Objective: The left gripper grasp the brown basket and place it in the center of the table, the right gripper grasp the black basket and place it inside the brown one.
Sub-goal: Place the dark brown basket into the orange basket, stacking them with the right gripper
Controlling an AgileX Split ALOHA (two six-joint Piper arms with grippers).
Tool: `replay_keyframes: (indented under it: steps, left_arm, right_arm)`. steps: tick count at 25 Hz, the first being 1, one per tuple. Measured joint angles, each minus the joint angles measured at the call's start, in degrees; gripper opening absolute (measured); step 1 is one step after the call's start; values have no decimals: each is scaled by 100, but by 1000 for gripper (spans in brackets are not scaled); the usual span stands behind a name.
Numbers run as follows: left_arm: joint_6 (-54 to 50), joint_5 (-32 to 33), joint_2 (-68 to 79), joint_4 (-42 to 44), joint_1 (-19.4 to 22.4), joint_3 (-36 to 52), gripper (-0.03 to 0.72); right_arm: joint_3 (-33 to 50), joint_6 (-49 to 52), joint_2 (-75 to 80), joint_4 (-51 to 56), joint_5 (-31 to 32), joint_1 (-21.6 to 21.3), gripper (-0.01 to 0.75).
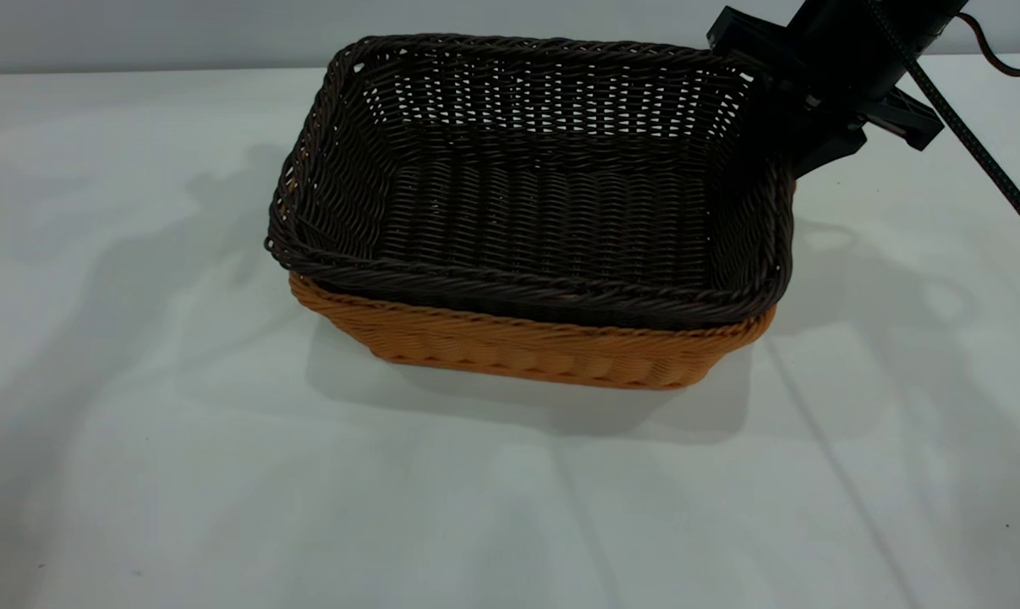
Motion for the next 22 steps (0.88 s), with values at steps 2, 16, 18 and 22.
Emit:
replay_keyframes:
  steps: [2,16,18,22]
  left_arm:
    - [0,15,0,0,0,0,527]
    - [1,290,-617,95,0,0,527]
    - [-5,307,-1000,234,0,0,527]
    - [-324,470,-1800,566,0,0,527]
  right_arm:
    - [0,-12,0,51,11,0,178]
    - [-1103,-273,-33,-345,1577,0,678]
    - [-1375,-273,-125,-409,1961,0,659]
    - [-1556,-278,-697,-379,2123,0,601]
